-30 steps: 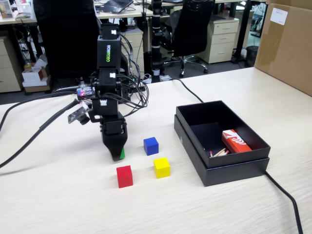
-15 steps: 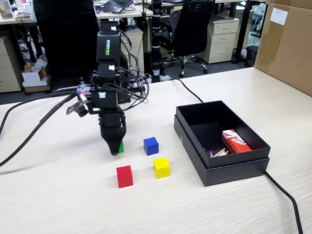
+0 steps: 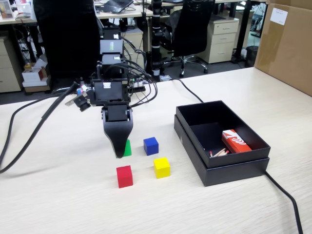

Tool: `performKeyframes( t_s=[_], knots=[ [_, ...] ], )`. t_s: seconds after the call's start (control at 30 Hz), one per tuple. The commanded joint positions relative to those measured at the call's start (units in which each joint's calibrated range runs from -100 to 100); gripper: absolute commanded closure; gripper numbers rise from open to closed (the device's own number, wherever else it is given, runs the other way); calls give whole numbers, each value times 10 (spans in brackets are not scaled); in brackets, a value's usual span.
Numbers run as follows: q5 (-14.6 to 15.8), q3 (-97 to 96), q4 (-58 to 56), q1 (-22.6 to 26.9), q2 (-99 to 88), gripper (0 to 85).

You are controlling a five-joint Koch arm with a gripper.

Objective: Put the green cube on top of the red cube

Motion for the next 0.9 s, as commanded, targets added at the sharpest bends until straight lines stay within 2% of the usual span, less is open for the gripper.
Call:
performKeyframes(
  t_s=[0.0, 0.53, 0.6, 0.63, 0.73, 0.8, 0.87],
  knots=[
    [0, 47, 8, 0, 3, 822],
    [0, 54, 9, -3, 65, 819],
    [0, 58, 12, 0, 65, 777],
    [0, 56, 11, 0, 65, 720],
    [-1, 58, 12, 1, 60, 692],
    [-2, 57, 12, 1, 57, 621],
    [-2, 56, 11, 2, 57, 600]
  ],
)
